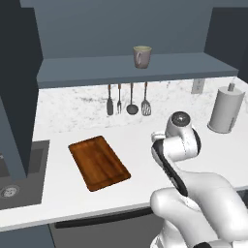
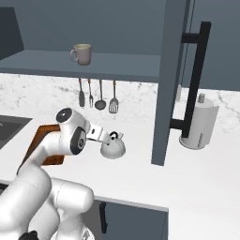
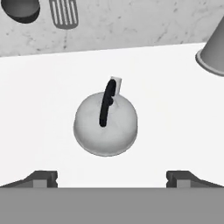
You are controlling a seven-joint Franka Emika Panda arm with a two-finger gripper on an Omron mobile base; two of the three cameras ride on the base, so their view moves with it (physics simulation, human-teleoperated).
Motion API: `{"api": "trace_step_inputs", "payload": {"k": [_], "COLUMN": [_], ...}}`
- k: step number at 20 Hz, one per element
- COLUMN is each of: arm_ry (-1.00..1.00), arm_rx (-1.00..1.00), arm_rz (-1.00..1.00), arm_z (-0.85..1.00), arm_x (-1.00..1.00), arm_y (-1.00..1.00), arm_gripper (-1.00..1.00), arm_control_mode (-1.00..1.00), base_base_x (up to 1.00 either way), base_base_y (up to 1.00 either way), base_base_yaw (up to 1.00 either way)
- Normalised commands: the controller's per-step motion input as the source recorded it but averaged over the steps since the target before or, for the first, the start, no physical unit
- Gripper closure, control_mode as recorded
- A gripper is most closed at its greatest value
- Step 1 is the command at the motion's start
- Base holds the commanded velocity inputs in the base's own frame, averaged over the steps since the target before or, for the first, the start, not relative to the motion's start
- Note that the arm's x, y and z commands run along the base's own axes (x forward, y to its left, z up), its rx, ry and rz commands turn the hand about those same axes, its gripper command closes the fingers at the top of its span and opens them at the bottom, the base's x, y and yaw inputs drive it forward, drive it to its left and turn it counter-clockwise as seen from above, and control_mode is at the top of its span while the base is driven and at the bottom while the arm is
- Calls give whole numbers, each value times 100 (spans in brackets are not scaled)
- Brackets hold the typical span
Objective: Pick the kettle from the counter and place it on the tray. Then pick the mug from the cabinet and place it on the tray. Then close the cabinet doors.
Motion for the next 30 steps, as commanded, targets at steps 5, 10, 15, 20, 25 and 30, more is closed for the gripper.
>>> {"api": "trace_step_inputs", "payload": {"k": [5,10,15,20,25,30], "arm_ry": [13,15,8,0,0,0], "arm_rx": [0,0,0,0,0,0], "arm_rz": [0,-2,-3,-2,-1,0], "arm_z": [-19,-11,-11,-33,-36,-28], "arm_x": [84,70,33,20,8,1], "arm_y": [0,-4,-13,-13,-15,-11], "arm_gripper": [-100,-100,-100,-100,-100,-100], "arm_control_mode": [-100,-100,-100,-100,-100,-100], "base_base_x": [0,0,0,0,0,0], "base_base_y": [0,0,0,0,0,0], "base_base_yaw": [0,0,0,0,0,0]}}
